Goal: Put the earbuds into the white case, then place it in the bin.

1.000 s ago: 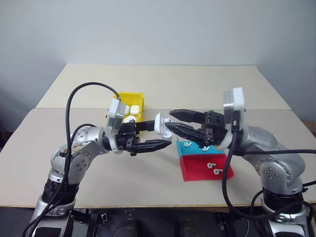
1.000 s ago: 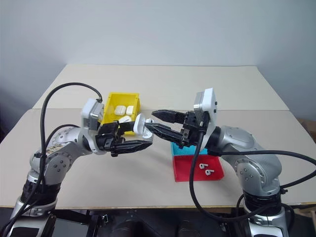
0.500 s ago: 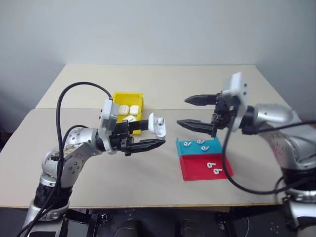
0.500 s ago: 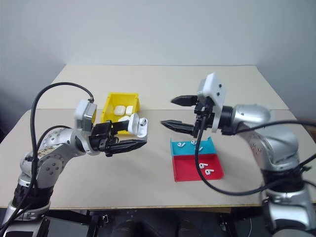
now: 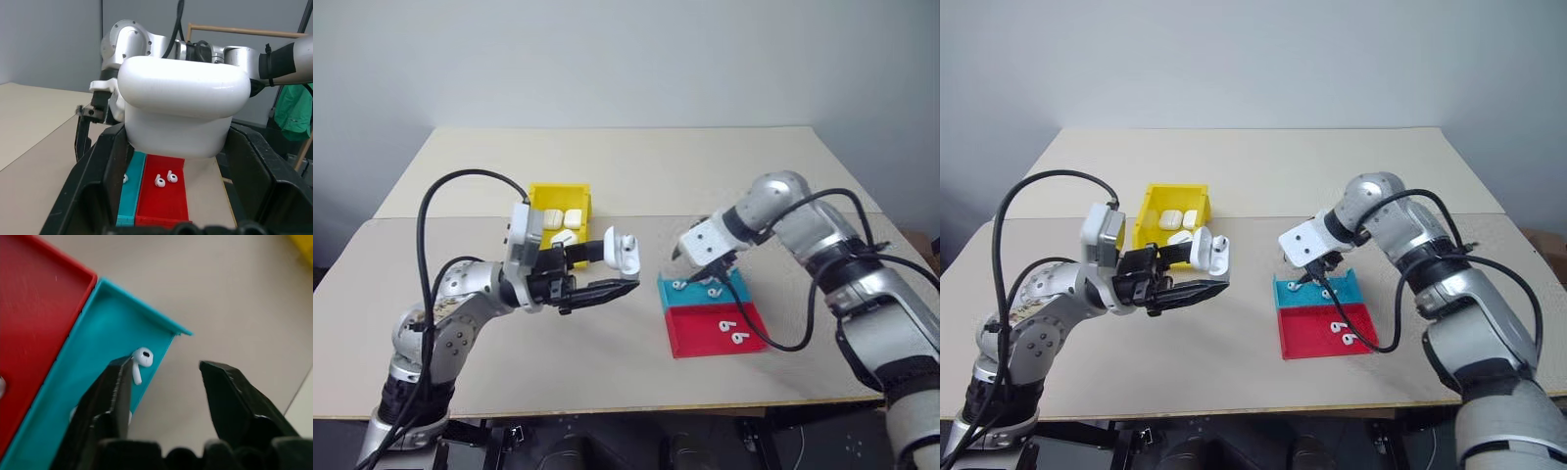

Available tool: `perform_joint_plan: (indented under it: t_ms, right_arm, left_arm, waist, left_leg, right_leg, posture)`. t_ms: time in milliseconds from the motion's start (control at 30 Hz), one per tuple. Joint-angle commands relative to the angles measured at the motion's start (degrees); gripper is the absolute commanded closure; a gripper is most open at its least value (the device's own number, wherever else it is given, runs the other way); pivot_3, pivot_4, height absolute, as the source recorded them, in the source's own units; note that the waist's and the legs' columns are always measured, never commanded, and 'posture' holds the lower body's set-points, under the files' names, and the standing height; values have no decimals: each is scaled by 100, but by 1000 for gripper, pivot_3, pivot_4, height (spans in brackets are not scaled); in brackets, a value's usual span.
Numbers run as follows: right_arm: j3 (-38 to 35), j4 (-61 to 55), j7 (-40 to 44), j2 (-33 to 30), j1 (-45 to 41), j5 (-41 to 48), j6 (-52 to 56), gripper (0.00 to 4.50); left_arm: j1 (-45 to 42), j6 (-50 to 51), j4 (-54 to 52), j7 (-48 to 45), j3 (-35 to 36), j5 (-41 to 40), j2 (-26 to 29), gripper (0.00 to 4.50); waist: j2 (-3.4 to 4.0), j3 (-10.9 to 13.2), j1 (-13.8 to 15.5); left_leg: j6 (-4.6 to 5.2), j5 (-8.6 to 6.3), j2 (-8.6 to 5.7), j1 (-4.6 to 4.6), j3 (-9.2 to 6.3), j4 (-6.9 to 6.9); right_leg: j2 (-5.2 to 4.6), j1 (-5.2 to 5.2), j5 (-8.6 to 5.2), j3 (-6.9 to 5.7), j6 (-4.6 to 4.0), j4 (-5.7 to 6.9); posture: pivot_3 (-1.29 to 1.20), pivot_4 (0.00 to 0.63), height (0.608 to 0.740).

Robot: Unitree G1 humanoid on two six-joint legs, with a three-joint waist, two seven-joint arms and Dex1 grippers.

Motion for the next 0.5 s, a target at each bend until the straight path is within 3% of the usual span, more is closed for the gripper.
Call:
perform_joint_plan:
  t_ms: [33,167,500]
  right_arm:
    - [101,822,63,268,-383,-393,-700,2138]
    - [225,1478,198,525,-579,-695,-1227,2138]
    - [177,2412,-354,1073,-829,-1295,-1479,2138]
  left_arm:
    - [94,-136,-328,104,167,-59,16,1749]
    - [179,-155,-456,210,203,-71,48,1749]
    - [374,-111,-730,412,304,-159,98,1749]
  waist:
    - [2,1,0]
    - [3,2,1]
    - [5,3,-13]
  left_leg:
    - [-1,1,0,0,1,0]
    - [-2,1,0,0,2,1]
    - [-9,5,4,2,1,-1]
  right_leg:
    - [0,0,0,0,0,-1]
    - [-1,0,1,0,-1,0]
    - [3,-2,1,0,-2,8]
  posture:
    - [0,150,740]
    - [0,150,740]
    - [0,150,740]
